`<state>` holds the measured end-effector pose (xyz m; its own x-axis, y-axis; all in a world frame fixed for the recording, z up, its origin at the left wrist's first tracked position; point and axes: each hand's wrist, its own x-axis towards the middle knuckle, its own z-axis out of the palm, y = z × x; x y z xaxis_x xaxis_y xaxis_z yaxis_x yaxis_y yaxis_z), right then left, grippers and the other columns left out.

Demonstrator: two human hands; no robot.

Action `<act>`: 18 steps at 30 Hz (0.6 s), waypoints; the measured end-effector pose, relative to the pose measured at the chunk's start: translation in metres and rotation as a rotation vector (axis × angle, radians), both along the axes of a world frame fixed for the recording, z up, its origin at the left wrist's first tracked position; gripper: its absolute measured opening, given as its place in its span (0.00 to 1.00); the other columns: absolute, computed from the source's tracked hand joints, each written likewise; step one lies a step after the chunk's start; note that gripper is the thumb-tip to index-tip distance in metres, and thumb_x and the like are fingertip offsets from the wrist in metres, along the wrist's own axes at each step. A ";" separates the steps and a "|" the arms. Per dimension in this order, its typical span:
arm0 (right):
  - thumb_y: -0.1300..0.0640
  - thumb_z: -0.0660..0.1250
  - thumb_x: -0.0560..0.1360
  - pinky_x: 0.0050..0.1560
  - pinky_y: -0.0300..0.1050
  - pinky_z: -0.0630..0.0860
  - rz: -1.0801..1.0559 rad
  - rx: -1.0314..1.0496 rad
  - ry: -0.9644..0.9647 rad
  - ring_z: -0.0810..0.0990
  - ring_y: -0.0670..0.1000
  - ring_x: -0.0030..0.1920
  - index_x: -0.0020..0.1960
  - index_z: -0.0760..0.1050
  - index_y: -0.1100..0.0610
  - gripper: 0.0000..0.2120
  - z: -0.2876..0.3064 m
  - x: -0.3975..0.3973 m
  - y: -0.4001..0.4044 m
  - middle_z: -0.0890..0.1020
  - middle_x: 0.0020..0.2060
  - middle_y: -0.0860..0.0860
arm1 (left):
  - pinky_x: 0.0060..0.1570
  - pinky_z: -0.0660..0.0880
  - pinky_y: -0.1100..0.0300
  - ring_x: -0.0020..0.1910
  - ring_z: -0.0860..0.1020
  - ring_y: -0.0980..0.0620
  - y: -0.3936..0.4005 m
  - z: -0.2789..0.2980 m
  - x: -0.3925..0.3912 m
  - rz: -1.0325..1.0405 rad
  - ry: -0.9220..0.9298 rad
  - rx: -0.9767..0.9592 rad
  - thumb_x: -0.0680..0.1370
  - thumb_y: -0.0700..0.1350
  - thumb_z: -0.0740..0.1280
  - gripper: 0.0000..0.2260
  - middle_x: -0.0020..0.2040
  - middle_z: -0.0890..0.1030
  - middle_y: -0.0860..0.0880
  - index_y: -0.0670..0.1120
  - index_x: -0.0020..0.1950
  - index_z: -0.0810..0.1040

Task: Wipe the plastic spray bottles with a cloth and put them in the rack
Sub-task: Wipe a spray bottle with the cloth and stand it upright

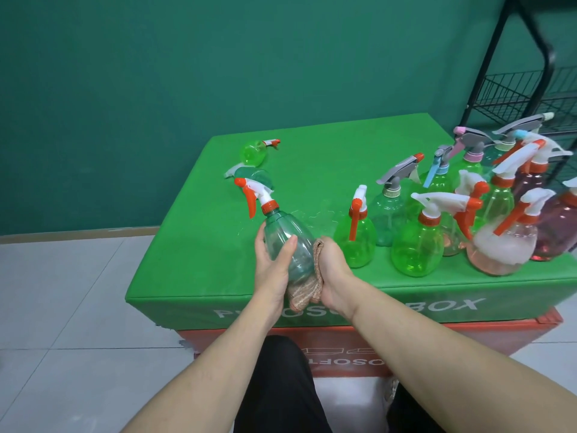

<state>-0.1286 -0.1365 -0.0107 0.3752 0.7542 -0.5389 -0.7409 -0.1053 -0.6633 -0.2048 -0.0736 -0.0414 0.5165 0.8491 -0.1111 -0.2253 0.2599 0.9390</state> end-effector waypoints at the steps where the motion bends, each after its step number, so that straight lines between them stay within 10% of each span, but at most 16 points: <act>1: 0.50 0.49 0.85 0.44 0.52 0.82 0.002 -0.024 -0.026 0.87 0.56 0.39 0.56 0.80 0.61 0.23 0.001 0.002 -0.002 0.87 0.41 0.59 | 0.46 0.81 0.62 0.55 0.84 0.55 0.001 -0.002 0.001 -0.008 0.039 0.039 0.73 0.49 0.75 0.37 0.66 0.79 0.50 0.58 0.78 0.62; 13: 0.42 0.53 0.85 0.45 0.50 0.83 0.088 -0.150 -0.267 0.86 0.57 0.41 0.62 0.77 0.61 0.25 -0.009 0.016 -0.024 0.87 0.40 0.57 | 0.59 0.74 0.67 0.61 0.76 0.64 0.011 0.002 -0.002 0.000 0.324 0.377 0.71 0.44 0.80 0.34 0.65 0.76 0.56 0.58 0.69 0.65; 18: 0.40 0.60 0.82 0.42 0.46 0.80 0.116 -0.159 -0.243 0.82 0.55 0.33 0.49 0.77 0.59 0.22 -0.010 0.024 -0.053 0.81 0.36 0.57 | 0.66 0.68 0.60 0.65 0.73 0.55 0.007 0.003 -0.002 -0.020 0.415 0.414 0.71 0.46 0.80 0.35 0.69 0.73 0.53 0.59 0.70 0.64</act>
